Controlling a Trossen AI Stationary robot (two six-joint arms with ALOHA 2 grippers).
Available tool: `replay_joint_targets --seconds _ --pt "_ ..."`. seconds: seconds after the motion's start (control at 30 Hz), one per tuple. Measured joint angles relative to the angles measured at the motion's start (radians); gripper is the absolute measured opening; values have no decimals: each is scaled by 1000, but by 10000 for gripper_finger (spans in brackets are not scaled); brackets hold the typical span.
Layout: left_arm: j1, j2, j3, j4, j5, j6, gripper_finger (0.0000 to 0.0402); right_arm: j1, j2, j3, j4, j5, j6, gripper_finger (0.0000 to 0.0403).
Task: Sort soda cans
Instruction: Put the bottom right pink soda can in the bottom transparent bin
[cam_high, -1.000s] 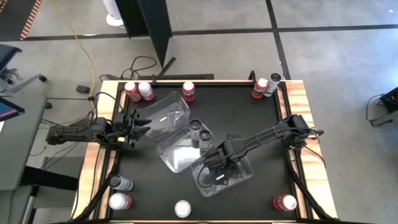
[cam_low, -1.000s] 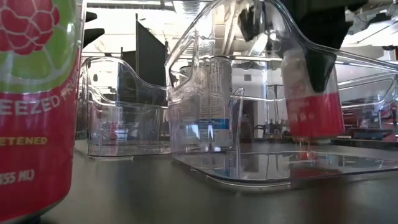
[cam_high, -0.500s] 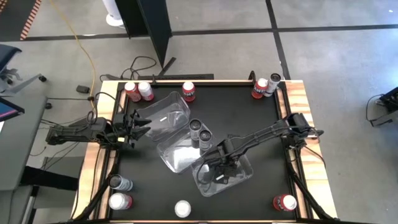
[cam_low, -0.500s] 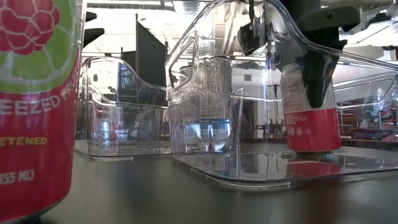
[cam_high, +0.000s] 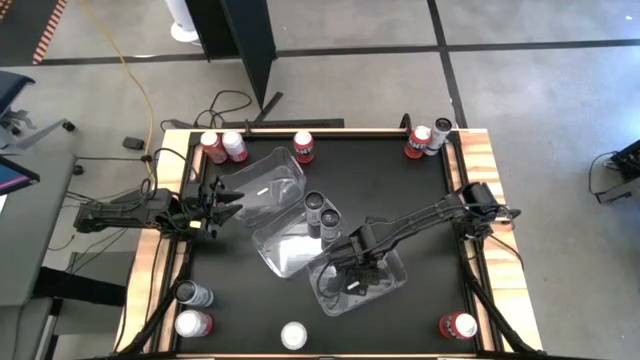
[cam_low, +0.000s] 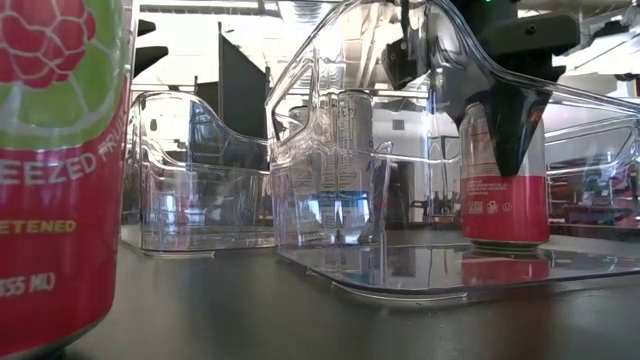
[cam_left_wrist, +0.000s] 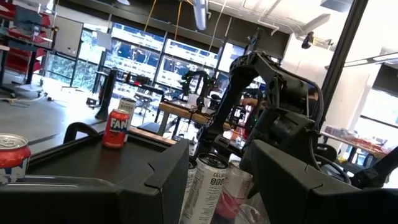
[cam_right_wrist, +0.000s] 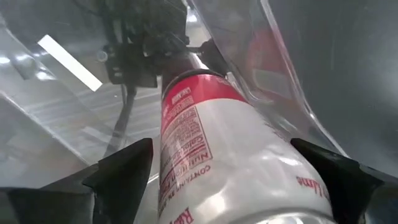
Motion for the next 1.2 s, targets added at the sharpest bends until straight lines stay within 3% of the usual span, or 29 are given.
replay_joint_targets --seconds 0.37,0.67,0.83,1.03,1.2 --pt "0 0 0 -9 0 0 169 26 -37 8 -53 49 5 395" --pt "0 0 0 -16 0 1 169 36 -153 10 -47 79 46 395" --pt "0 0 0 -24 3 0 169 67 -255 10 -17 160 58 395" --pt "0 18 0 -22 130 -9 169 120 -424 10 84 292 65 395" --pt "-20 109 0 32 255 42 169 179 -532 10 158 450 37 395"
